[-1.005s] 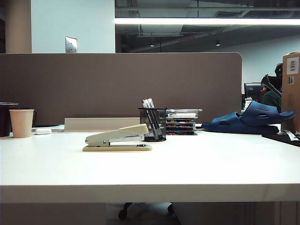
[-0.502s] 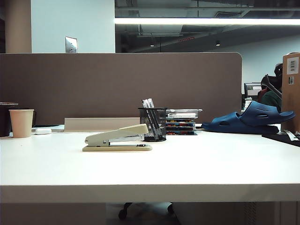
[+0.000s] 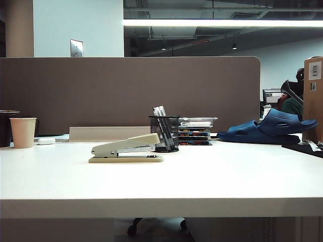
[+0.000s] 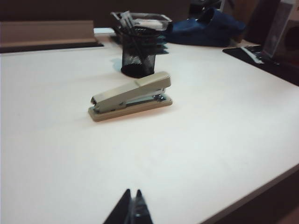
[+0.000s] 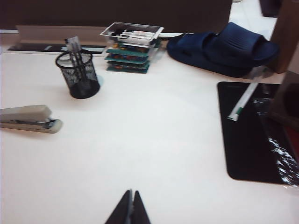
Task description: Press the stapler down.
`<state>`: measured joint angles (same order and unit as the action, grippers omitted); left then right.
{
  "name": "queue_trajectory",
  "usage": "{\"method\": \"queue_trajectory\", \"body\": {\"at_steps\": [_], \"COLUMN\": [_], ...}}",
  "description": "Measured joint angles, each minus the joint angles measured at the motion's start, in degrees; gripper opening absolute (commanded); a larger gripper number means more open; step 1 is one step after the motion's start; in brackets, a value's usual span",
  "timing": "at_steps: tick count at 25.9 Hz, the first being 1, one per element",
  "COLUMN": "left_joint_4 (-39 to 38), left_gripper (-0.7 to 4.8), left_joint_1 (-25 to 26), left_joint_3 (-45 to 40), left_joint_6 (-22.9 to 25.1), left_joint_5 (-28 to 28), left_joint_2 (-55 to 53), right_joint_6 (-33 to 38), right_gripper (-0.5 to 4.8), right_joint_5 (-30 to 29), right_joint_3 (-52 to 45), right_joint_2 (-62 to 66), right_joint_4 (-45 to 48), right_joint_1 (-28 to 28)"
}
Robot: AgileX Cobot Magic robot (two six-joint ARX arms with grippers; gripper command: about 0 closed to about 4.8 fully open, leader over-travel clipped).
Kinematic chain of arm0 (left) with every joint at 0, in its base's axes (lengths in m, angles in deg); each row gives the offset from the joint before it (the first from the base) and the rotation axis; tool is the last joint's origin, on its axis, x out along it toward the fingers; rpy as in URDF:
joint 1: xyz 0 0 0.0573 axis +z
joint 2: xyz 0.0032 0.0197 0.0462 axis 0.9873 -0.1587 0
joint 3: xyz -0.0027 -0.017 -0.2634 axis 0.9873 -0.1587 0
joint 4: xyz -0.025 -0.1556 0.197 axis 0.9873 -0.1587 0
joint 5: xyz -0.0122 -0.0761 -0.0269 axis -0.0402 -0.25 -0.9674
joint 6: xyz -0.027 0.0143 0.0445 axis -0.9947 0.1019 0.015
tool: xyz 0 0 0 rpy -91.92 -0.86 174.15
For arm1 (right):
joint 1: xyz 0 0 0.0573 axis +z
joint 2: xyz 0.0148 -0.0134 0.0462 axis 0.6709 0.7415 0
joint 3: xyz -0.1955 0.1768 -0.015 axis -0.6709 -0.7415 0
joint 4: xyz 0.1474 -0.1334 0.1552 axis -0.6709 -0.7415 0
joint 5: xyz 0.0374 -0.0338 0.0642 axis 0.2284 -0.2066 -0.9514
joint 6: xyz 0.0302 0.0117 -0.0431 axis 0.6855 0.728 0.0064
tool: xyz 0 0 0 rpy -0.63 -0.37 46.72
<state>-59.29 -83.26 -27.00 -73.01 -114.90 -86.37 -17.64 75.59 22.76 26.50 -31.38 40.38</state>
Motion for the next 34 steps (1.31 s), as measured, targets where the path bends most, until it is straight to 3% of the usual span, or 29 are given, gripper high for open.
{"method": "queue_trajectory", "body": {"at_steps": [6, 15, 21, 26, 34], "left_joint_4": [-1.4, -1.7, -1.7, -1.7, -1.7], "left_gripper": [-0.06, -0.06, -0.06, -0.06, -0.05], "left_joint_1": [0.0, 0.0, 0.0, 0.0, 0.0], "left_joint_3": [0.0, 0.0, 0.0, 0.0, 0.0], "left_joint_6": [0.4, 1.0, 1.0, 1.0, 1.0], "left_joint_5": [2.3, 3.9, 4.0, 4.0, 4.1], "left_joint_2": [0.0, 0.0, 0.0, 0.0, 0.0], "right_joint_6": [0.0, 1.2, 1.8, 1.9, 2.6], "right_gripper": [-0.09, -0.09, -0.09, -0.09, -0.09], "right_joint_5": [-7.6, -12.4, -12.3, -8.2, -7.8], "right_joint_3": [6.9, 14.1, 19.2, 25.0, 36.4], "right_joint_2": [9.3, 20.5, 31.0, 42.2, 58.2], "right_joint_4": [-0.5, -0.7, -0.1, 2.3, 3.5], "right_joint_1": [0.0, 0.5, 10.2, 18.7, 23.7]}}
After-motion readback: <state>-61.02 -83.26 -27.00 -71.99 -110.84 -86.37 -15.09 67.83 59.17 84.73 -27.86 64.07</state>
